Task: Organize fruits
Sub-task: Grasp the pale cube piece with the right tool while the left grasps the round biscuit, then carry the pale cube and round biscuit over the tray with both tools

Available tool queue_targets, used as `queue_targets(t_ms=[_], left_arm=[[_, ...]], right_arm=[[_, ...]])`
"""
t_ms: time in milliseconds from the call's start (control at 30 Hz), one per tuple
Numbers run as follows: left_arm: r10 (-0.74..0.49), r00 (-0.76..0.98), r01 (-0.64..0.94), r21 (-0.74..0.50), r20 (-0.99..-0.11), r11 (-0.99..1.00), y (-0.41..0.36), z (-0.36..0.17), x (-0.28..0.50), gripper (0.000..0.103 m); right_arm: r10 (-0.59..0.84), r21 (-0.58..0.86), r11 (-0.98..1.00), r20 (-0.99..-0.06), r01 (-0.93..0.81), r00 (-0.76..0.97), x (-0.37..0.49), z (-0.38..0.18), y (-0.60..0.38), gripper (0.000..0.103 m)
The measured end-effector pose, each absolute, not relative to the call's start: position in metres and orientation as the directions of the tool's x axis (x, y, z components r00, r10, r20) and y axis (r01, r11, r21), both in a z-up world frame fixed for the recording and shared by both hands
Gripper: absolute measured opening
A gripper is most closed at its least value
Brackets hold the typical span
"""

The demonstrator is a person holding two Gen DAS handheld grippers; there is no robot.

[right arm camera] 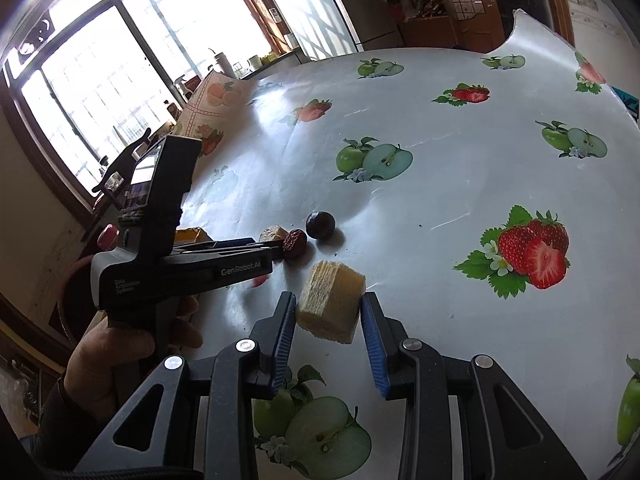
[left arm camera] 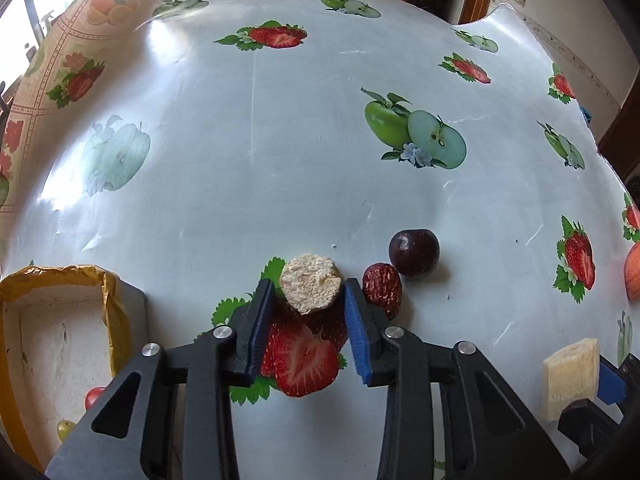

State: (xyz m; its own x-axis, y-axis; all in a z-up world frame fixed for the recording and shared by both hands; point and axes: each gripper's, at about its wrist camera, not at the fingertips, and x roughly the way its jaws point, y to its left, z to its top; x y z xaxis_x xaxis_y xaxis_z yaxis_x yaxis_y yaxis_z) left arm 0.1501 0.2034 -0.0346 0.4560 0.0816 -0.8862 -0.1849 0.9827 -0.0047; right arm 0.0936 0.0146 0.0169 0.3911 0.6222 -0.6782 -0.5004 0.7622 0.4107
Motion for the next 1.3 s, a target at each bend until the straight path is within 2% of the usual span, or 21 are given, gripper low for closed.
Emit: queue_targets(t_ms=[267,500,833,1300], left_arm=[[0.072,0.498,-0.161,-0.01,-0.864,0.987,0.195,-0.022,0.132,0.028],[0.026,0.54,-0.149,-0.065,-0.841,0.987,0.181,0.003,0.09,0.028],[0.056,0.551,-0.197,-0.065,-0.833,0.978,0.181,0.01,0.037,0.028],[0.058,0.569,-0.19,-0.063,-0.82,0.98,0.201,0.021,0.004,0.028]], right_arm=[[0.625,0.41,0.761,-0.671,-0.503,0.399,0.084,0.022,0.012,0.034],[0.62,0.403,0.764,-0.675,-0.503,0.401,0.072,0.024,0.005,0.034],[0.621,0.399,0.759,-0.683,-0.515,0.385,0.053,0.022,0.004,0.034],[0.633,0.388,0.737,-0.684,-0.554,0.364,0.032,0.032,0.028,0.034]])
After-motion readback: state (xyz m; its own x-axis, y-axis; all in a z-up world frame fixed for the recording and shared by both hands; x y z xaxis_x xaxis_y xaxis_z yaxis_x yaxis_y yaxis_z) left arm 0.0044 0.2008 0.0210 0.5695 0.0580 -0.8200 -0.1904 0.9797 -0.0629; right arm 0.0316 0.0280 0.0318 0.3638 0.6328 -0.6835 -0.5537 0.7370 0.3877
